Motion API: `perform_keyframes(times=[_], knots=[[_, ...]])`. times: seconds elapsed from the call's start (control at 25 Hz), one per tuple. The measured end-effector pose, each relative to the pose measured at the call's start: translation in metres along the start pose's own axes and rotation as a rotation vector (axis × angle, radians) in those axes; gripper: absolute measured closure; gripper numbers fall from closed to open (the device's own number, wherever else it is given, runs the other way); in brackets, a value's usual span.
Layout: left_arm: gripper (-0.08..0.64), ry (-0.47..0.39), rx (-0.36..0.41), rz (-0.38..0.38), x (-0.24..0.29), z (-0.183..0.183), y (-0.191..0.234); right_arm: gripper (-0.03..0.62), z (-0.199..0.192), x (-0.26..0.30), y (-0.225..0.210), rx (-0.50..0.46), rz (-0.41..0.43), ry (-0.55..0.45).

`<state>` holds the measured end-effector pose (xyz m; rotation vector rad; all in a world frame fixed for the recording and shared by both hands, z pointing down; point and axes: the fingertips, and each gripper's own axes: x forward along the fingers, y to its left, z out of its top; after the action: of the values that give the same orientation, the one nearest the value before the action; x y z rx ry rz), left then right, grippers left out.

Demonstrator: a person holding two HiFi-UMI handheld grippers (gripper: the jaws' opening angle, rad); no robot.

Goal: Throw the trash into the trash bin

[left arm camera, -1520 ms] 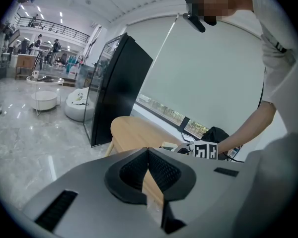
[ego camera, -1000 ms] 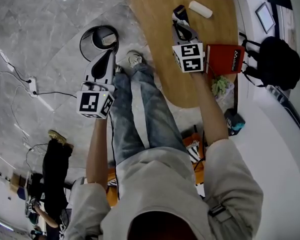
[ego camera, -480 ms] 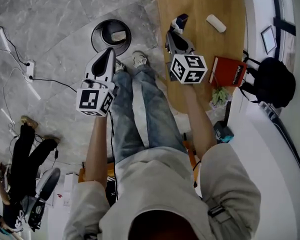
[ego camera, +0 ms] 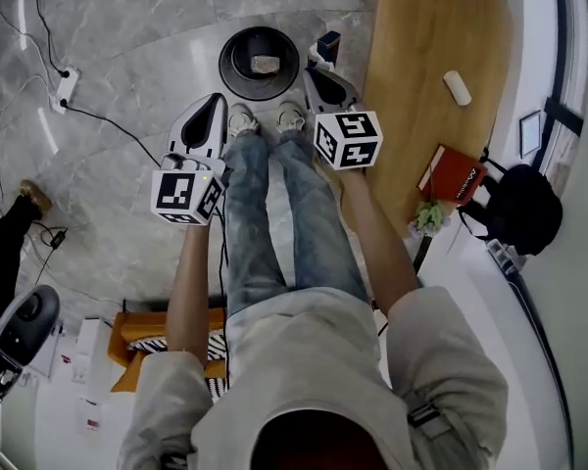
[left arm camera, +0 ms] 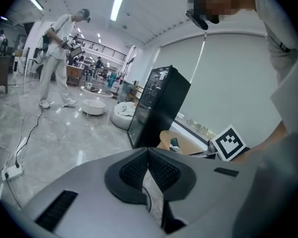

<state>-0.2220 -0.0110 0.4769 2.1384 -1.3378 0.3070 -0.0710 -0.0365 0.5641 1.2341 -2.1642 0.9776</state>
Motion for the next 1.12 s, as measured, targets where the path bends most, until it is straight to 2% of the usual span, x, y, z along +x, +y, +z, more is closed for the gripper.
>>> perform_keyframes(times=[0.2, 0.4, 0.72, 1.0, 1.04, 1.08, 1.12], knots=[[0.541, -0.02, -0.029, 0.058, -0.026, -0.002, 0.035, 0.552, -0.006, 0.028, 0.044, -0.041, 0.061, 0.038], [0.541, -0.027, -0.052, 0.086, -0.041, -0.007, 0.054, 0.552, -0.021, 0.048, 0.063, -0.061, 0.086, 0.088], [0.541, -0.022, -0.071, 0.09, -0.047, -0.014, 0.067, 0.552, -0.072, 0.094, 0.059, -0.05, 0.093, 0.241], [0.541, -0.011, -0.071, 0.084, -0.048, -0.016, 0.076, 0.551, -0.107, 0.124, 0.048, 0.002, 0.085, 0.37], [0.541, -0.011, -0.069, 0.083, -0.048, -0.015, 0.077, 0.523, -0.111, 0.125, 0.048, 0.016, 0.094, 0.389], [0.541, -0.011, -0.068, 0.083, -0.048, -0.015, 0.079, 0.409, -0.116, 0.127, 0.049, 0.034, 0.108, 0.407], [0.541, -0.011, -0.067, 0.085, -0.048, -0.015, 0.08, 0.345, -0.12, 0.127, 0.049, 0.045, 0.119, 0.422]])
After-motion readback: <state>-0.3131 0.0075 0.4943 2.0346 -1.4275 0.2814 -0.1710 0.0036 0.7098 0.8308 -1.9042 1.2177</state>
